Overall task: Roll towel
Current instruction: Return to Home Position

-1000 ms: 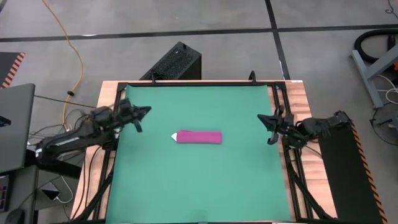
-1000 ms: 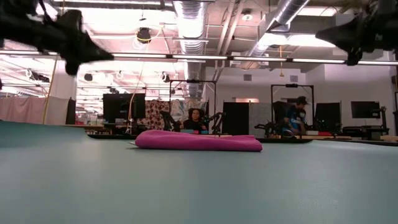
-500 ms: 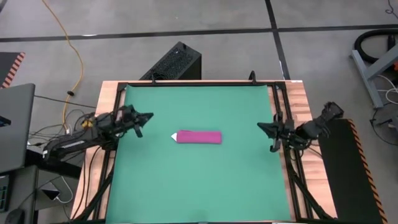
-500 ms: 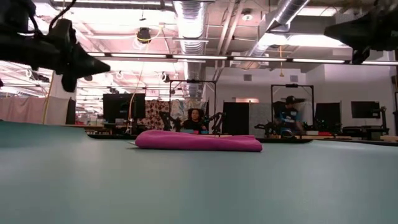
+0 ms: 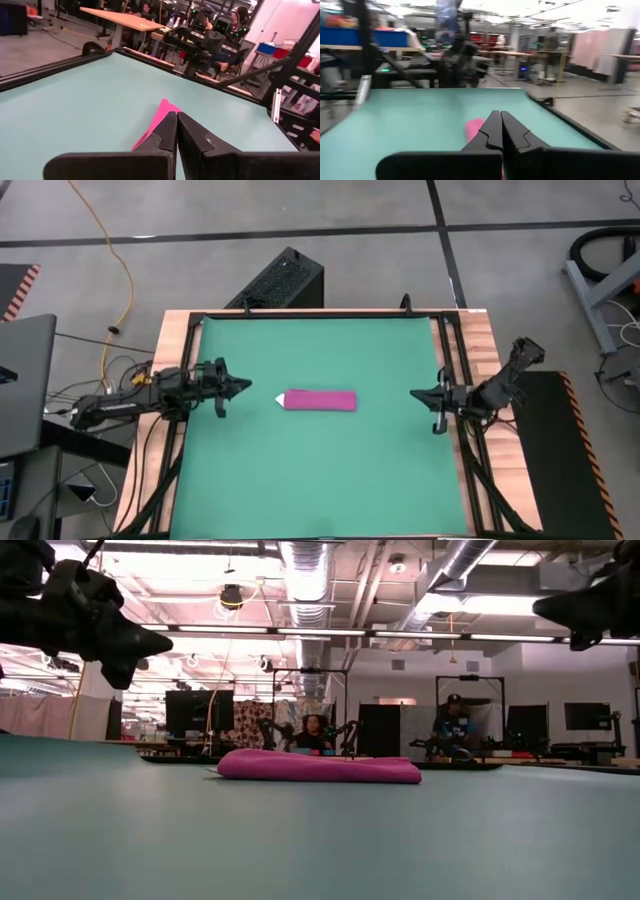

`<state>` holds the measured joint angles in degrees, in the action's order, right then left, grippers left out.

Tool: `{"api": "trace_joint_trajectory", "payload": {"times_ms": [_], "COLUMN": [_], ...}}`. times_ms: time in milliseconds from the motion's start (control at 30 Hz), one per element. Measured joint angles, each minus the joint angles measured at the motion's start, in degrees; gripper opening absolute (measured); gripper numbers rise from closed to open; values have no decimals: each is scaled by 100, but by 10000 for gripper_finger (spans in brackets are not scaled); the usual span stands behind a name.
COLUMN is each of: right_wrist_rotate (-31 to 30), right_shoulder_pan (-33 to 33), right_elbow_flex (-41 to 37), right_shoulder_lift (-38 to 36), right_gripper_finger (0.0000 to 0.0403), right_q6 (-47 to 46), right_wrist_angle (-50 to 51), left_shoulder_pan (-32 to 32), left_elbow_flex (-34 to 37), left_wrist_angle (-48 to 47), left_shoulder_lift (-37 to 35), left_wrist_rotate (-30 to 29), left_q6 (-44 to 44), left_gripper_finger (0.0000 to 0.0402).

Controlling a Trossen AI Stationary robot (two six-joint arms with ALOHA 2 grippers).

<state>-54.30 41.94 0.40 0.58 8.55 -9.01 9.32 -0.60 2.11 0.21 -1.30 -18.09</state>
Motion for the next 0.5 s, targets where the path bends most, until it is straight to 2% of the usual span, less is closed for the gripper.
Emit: {"api": "trace_joint_trajectory", "payload": {"times_ms": [300, 500], "right_wrist_rotate": [-53, -53], "right_shoulder_pan": [-3, -3], "right_elbow_flex": [-4, -4], "right_shoulder_lift": [0, 0], "right_gripper_finger": [9, 36], "right_q6": [53, 53], "right_wrist_angle": [139, 135], "left_shoulder_pan": [-44, -42], "left_elbow_flex": [2, 4], "left_wrist_angle": [-52, -59], "left_shoulder_lift": [2, 4], "left_wrist_rotate": [1, 57], "left_q6": [-295, -310], "left_gripper_finger": [0, 0]}}
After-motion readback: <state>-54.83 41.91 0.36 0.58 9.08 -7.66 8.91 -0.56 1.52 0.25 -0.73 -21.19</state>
